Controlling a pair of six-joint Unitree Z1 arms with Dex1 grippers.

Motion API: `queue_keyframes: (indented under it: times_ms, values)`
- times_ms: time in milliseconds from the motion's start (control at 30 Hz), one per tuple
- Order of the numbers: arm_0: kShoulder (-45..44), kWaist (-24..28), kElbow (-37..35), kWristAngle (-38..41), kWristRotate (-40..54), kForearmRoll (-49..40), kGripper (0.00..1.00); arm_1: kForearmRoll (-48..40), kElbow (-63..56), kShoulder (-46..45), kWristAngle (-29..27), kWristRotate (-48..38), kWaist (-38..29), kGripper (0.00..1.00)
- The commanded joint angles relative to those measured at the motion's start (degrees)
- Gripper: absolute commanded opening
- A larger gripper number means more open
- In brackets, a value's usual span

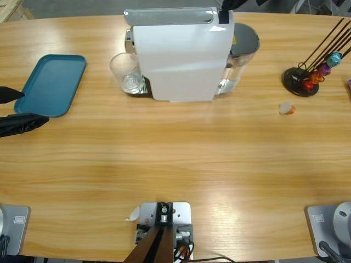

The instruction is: Pour coffee

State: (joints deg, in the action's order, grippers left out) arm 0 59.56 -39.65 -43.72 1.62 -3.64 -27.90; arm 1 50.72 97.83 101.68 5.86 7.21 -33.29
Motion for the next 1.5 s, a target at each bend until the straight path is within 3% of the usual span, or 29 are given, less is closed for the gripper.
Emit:
queue_keyframes:
  times_ms: [33,700,1500]
  values:
    - [1.70,-0.48,1.97,-0.91,-0.49,0.82,0.954,-0.76,-3.14,1.61,0.12,-0.94,0.24,0.000]
    - [1.88,-0.44,1.90,-0.74,-0.41,0.82,0.954,0.43,2.98,3.46,-2.71,0.26,0.96,0.000]
    - [1.88,-0.43,1.88,-0.77,-0.41,0.82,0.954,-1.54,-2.10,3.24,-1.38,-1.19,-0.85,0.000]
